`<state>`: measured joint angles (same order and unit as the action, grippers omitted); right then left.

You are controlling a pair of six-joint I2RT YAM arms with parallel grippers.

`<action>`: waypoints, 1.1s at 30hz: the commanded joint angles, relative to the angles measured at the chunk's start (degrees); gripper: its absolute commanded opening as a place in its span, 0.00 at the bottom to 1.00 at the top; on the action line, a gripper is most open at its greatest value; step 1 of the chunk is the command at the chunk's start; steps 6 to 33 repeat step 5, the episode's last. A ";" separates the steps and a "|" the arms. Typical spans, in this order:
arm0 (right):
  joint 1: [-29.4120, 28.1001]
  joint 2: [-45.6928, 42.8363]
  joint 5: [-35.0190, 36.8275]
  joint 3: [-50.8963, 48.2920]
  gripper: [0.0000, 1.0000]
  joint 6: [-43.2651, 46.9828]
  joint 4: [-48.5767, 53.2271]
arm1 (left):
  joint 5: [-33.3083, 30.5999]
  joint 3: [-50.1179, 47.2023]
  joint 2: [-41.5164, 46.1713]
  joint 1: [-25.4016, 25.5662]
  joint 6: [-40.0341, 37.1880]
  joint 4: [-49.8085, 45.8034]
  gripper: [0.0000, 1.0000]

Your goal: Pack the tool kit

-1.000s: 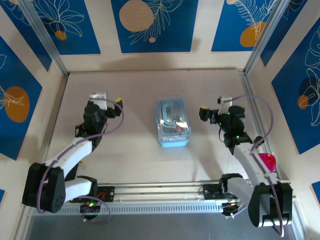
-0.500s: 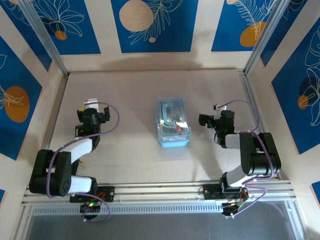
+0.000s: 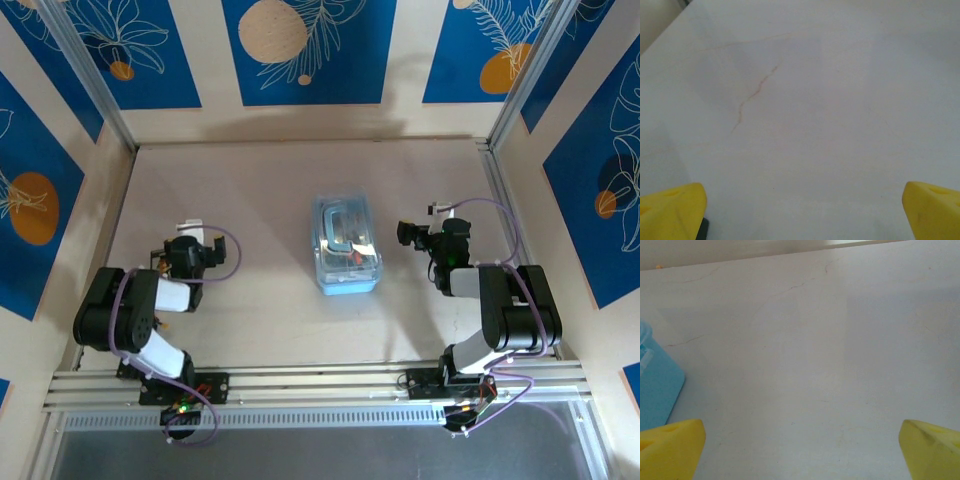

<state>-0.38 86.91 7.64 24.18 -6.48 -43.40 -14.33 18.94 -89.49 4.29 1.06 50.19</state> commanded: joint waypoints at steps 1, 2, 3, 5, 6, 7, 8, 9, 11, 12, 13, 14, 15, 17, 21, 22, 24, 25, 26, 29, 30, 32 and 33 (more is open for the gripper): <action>0.29 0.48 -1.96 -0.07 0.99 0.27 -2.37 | 1.38 1.10 -0.64 0.53 -1.57 6.93 1.00; 0.29 0.45 -2.01 -0.14 0.99 0.29 -2.45 | 1.57 1.41 0.32 0.46 -1.07 4.74 1.00; 0.30 0.45 -2.02 -0.18 0.99 0.31 -2.58 | 1.44 1.22 -0.09 0.53 -1.33 6.14 1.00; -0.28 0.18 -1.25 -0.71 0.99 0.83 -3.49 | 1.54 1.12 0.18 0.52 -1.25 5.75 1.00; -0.28 0.18 -1.25 -0.71 0.99 0.83 -3.49 | 1.54 1.12 0.18 0.52 -1.25 5.75 1.00; -0.28 0.18 -1.25 -0.71 0.99 0.83 -3.49 | 1.54 1.12 0.18 0.52 -1.25 5.75 1.00; -0.28 0.18 -1.25 -0.71 0.99 0.83 -3.49 | 1.54 1.12 0.18 0.52 -1.25 5.75 1.00; -0.28 0.18 -1.25 -0.71 0.99 0.83 -3.49 | 1.54 1.12 0.18 0.52 -1.25 5.75 1.00; -0.28 0.18 -1.25 -0.71 0.99 0.83 -3.49 | 1.54 1.12 0.18 0.52 -1.25 5.75 1.00; -0.28 0.18 -1.25 -0.71 0.99 0.83 -3.49 | 1.54 1.12 0.18 0.52 -1.25 5.75 1.00; -0.28 0.18 -1.25 -0.71 0.99 0.83 -3.49 | 1.54 1.12 0.18 0.52 -1.25 5.75 1.00; -0.28 0.18 -1.25 -0.71 0.99 0.83 -3.49 | 1.54 1.12 0.18 0.52 -1.25 5.75 1.00; -0.28 0.18 -1.25 -0.71 0.99 0.83 -3.49 | 1.54 1.12 0.18 0.52 -1.25 5.75 1.00; -0.28 0.18 -1.25 -0.71 0.99 0.83 -3.49 | 1.54 1.12 0.18 0.52 -1.25 5.75 1.00; -0.28 0.18 -1.25 -0.71 0.99 0.83 -3.49 | 1.54 1.12 0.18 0.52 -1.25 5.75 1.00; -0.28 0.18 -1.25 -0.71 0.99 0.83 -3.49 | 1.54 1.12 0.18 0.52 -1.25 5.75 1.00; -0.28 0.18 -1.25 -0.71 0.99 0.83 -3.49 | 1.54 1.12 0.18 0.52 -1.25 5.75 1.00; -0.28 0.18 -1.25 -0.71 0.99 0.83 -3.49 | 1.54 1.12 0.18 0.52 -1.25 5.75 1.00; -0.28 0.18 -1.25 -0.71 0.99 0.83 -3.49 | 1.54 1.12 0.18 0.52 -1.25 5.75 1.00; -0.28 0.18 -1.25 -0.71 0.99 0.83 -3.49 | 1.54 1.12 0.18 0.52 -1.25 5.75 1.00; -0.28 0.18 -1.25 -0.71 0.99 0.83 -3.49 | 1.54 1.12 0.18 0.52 -1.25 5.75 1.00; -0.28 0.18 -1.25 -0.71 0.99 0.83 -3.49 | 1.54 1.12 0.18 0.52 -1.25 5.75 1.00; -0.28 0.18 -1.25 -0.71 0.99 0.83 -3.49 | 1.54 1.12 0.18 0.52 -1.25 5.75 1.00</action>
